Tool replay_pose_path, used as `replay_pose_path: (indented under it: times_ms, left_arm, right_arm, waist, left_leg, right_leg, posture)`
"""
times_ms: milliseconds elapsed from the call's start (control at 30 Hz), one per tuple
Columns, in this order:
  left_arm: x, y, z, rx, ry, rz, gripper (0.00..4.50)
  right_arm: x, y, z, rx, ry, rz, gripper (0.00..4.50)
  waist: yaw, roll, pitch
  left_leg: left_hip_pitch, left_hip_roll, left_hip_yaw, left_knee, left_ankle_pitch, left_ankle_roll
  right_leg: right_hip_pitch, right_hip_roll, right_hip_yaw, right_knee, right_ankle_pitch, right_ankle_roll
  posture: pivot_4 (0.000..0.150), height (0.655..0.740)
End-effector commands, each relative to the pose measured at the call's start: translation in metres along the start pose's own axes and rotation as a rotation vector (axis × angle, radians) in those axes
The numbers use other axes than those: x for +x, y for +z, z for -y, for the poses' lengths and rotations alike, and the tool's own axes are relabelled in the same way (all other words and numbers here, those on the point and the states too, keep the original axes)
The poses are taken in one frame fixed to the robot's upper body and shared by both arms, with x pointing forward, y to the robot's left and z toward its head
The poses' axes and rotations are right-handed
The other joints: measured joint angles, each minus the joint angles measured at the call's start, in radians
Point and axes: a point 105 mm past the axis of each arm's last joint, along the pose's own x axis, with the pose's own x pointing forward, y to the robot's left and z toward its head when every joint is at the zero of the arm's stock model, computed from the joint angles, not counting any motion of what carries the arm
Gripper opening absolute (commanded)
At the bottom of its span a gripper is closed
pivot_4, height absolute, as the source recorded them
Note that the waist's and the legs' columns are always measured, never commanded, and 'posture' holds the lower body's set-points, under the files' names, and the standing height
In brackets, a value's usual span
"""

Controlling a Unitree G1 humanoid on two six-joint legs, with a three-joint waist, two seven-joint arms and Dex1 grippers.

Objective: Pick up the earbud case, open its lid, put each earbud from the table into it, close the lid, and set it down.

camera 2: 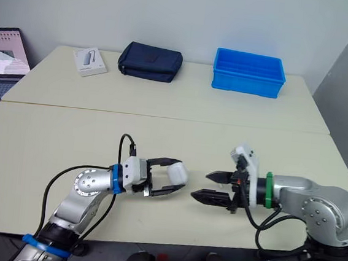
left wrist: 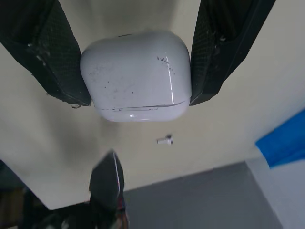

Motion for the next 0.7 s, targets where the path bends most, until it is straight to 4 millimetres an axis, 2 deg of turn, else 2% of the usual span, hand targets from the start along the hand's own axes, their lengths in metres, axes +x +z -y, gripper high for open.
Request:
replay_pose_path:
  times_ms: [33,700]
  left_arm:
    - [0.006,0.014,0.0,0.099,-0.021,0.08,2.86]
    - [0.013,0.032,0.007,0.142,-0.035,0.18,2.86]
  right_arm:
    - [0.002,0.006,0.004,0.043,-0.013,0.03,4.5]
    - [0.019,0.016,0.003,0.126,0.115,0.056,4.5]
  waist:
    - [0.0,0.0,0.0]
    - [-0.001,0.0,0.0]
  left_leg:
    - [0.0,0.0,0.0,0.0,0.0,0.0]
    - [-0.001,0.0,-0.003,0.0,0.0,0.001]
  right_leg:
    - [0.0,0.0,0.0,0.0,0.0,0.0]
    - [0.0,0.001,-0.002,0.0,0.0,0.001]
  posture:
    - [0.15,0.7218]
    - [0.15,0.7218]
